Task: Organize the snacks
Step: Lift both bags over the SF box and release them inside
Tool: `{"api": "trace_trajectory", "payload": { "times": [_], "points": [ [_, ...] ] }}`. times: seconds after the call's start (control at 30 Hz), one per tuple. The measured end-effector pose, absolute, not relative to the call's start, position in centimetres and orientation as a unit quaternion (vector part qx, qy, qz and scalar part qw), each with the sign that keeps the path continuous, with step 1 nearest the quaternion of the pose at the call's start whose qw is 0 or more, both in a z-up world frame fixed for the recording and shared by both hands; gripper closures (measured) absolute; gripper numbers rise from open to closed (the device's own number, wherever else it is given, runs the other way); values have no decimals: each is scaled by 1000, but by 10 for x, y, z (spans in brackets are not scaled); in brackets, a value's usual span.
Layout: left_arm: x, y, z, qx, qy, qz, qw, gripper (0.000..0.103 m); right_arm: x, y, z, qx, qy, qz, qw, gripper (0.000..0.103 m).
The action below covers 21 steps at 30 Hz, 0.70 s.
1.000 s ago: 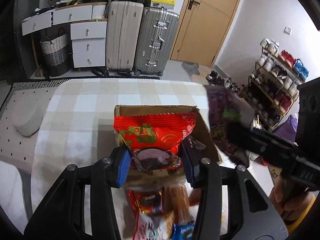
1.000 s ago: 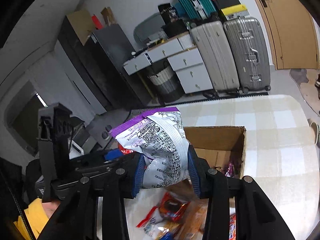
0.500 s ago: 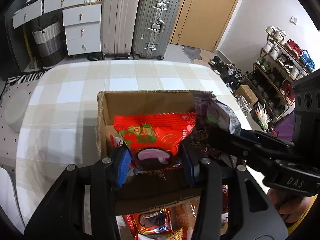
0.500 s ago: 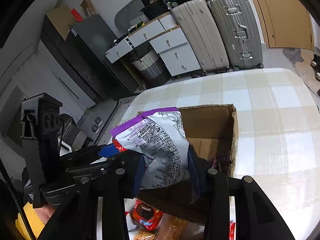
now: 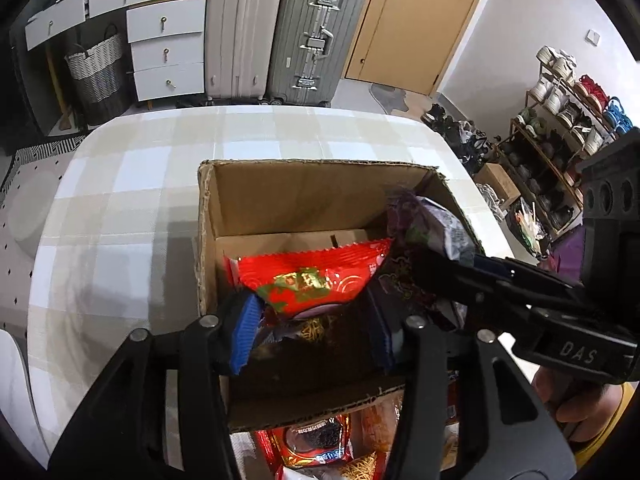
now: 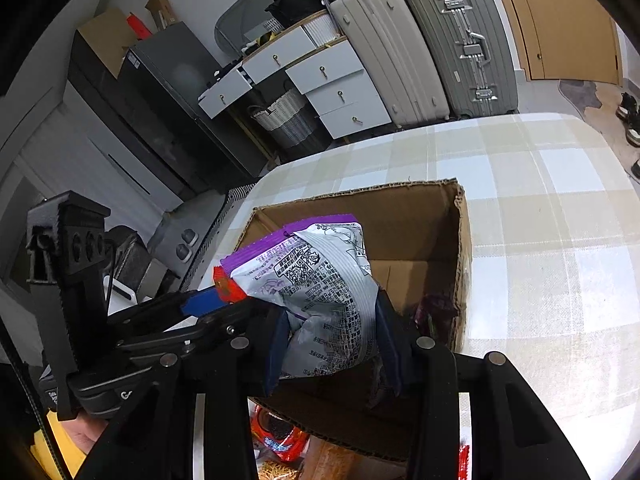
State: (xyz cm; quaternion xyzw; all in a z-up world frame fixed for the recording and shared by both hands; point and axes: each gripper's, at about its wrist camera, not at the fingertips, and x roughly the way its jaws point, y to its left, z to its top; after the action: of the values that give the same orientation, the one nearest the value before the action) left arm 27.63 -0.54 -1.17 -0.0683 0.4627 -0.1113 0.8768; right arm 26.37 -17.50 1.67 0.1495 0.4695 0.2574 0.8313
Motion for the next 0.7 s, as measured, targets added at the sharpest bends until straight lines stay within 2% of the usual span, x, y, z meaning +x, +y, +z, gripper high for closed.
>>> {"api": "trace_trajectory", "payload": {
  "times": [0.03, 0.07, 0.53, 0.7],
  "points": [
    [276, -6, -11, -67, 465, -114, 876, 43, 263, -174, 17, 148, 470, 257, 832, 62],
    [275, -7, -10, -59, 464, -102, 878, 41, 263, -173, 17, 145, 470, 256, 833, 62],
    [260, 2, 9, -60, 452, -88, 886, 31, 260, -177, 22, 150, 467, 243, 837, 59],
    [247, 2, 19, -42, 441, -73, 894, 31, 258, -180, 25, 160, 464, 235, 839, 57]
  ]
}}
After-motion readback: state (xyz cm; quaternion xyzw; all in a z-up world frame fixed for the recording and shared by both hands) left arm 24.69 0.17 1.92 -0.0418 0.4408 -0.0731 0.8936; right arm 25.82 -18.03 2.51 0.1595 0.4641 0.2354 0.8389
